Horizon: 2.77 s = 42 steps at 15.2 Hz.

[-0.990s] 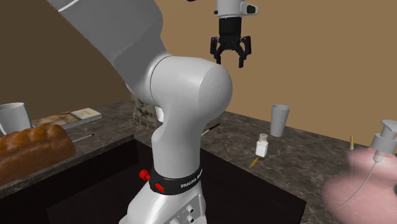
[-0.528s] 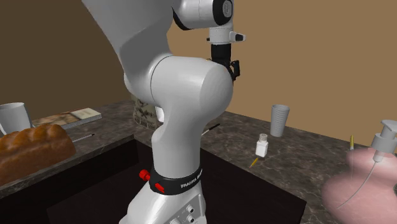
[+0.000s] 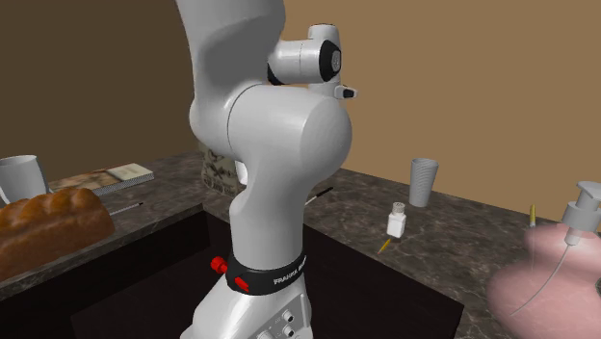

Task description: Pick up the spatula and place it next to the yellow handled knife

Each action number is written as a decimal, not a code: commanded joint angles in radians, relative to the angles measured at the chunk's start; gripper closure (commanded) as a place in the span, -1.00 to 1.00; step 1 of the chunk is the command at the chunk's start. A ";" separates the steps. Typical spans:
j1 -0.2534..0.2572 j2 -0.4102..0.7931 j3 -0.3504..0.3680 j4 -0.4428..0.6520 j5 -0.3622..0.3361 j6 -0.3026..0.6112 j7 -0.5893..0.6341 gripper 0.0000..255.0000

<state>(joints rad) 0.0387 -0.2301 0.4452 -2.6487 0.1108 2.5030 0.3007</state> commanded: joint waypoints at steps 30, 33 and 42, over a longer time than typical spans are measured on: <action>0.197 0.708 -0.178 0.268 -0.676 0.362 0.633 1.00; 0.197 0.708 -0.178 0.268 -0.676 0.362 0.633 1.00; 0.145 0.637 -0.113 0.243 -0.615 0.313 0.583 1.00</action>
<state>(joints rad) 0.1938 0.4230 0.3197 -2.3969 -0.5165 2.8238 0.8933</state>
